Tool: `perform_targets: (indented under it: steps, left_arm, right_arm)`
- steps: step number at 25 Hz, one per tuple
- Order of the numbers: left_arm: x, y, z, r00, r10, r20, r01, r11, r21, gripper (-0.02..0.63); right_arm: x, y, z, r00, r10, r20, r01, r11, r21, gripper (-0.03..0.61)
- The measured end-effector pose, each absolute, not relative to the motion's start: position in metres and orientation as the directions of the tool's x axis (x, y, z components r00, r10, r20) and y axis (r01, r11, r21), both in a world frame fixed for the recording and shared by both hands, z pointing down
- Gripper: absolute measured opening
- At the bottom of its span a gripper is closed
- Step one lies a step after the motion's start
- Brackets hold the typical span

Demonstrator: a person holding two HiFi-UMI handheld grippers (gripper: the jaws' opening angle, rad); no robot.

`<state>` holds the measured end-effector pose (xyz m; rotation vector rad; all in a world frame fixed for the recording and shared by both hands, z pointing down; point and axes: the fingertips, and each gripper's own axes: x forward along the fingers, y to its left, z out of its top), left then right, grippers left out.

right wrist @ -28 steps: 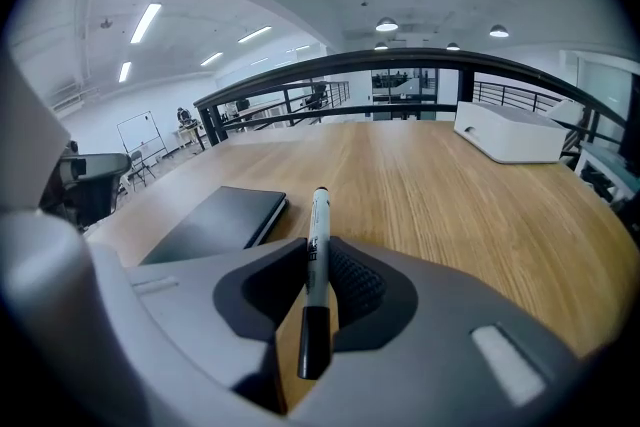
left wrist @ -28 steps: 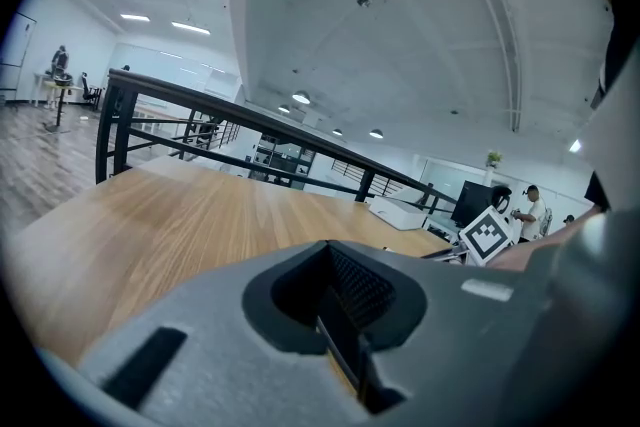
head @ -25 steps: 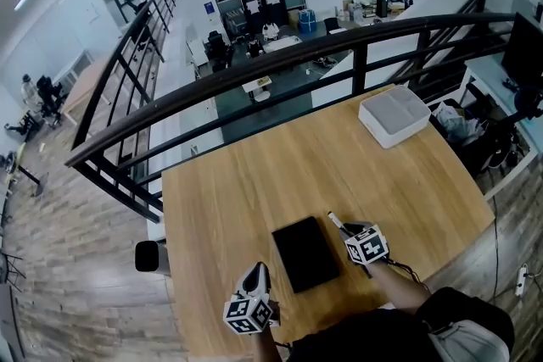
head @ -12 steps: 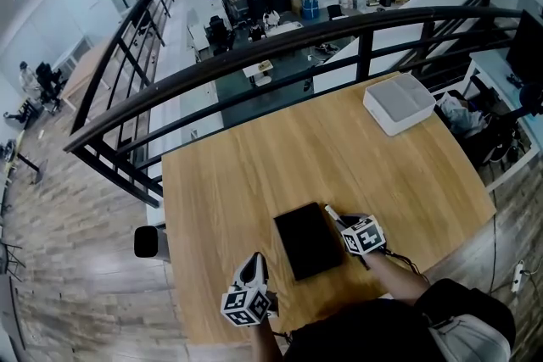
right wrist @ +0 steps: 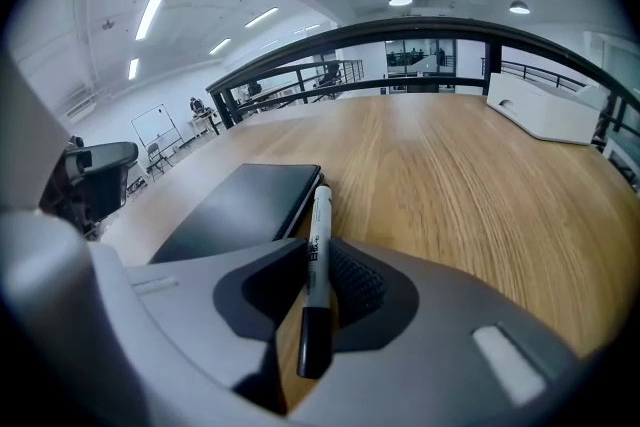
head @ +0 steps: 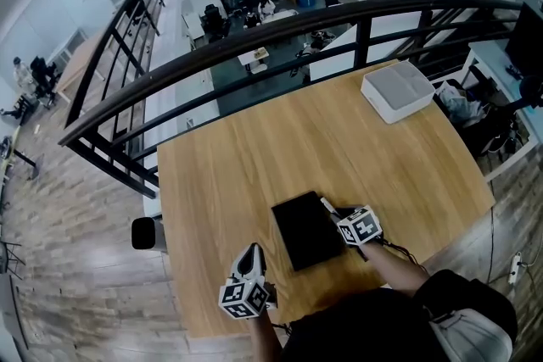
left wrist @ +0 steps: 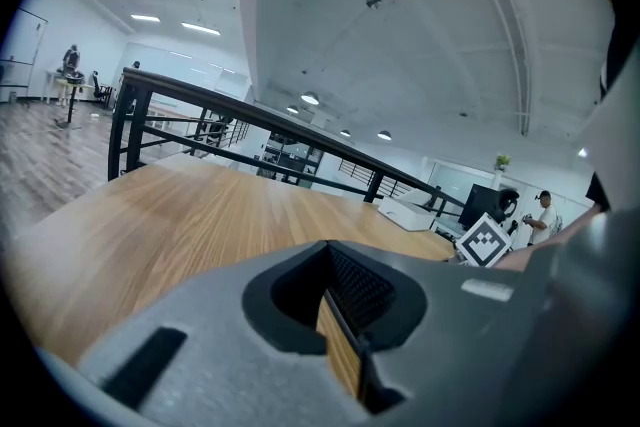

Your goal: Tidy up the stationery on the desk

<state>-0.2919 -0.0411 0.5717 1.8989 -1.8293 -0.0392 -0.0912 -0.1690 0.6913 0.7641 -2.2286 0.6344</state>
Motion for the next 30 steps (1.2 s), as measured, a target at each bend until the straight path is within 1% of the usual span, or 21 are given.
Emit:
perform_targets:
  steps: [5, 10, 17, 23, 30]
  left_arm:
    - [-0.292, -0.044, 0.571, 0.098, -0.945, 0.312, -0.929, 0.026, 0.370, -0.003]
    - [-0.292, -0.043, 0.570, 0.100, -0.947, 0.307, -0.923, 0.027, 0.384, -0.003]
    - [-0.289, -0.040, 0.569, 0.100, -0.945, 0.312, -0.926, 0.026, 0.377, -0.003]
    - [-0.290, -0.038, 0.569, 0.097, -0.946, 0.310, -0.928, 0.027, 0.373, -0.003]
    - [-0.289, -0.037, 0.568, 0.096, -0.944, 0.317, -0.933, 0.026, 0.360, -0.003]
  right_arm:
    - [-0.095, -0.168, 0.691, -0.605, -0.309, 0.734, -0.658, 0.712, -0.243, 0.081]
    - [-0.099, -0.162, 0.688, -0.633, -0.246, 0.733, -0.632, 0.712, -0.306, 0.089]
    - [-0.098, -0.159, 0.684, -0.659, -0.210, 0.722, -0.619, 0.696, -0.363, 0.094]
    - [-0.102, -0.154, 0.682, -0.731, -0.151, 0.665, -0.593, 0.624, -0.509, 0.092]
    - [-0.103, -0.155, 0.680, -0.733, -0.167, 0.659, -0.592, 0.633, -0.499, 0.087]
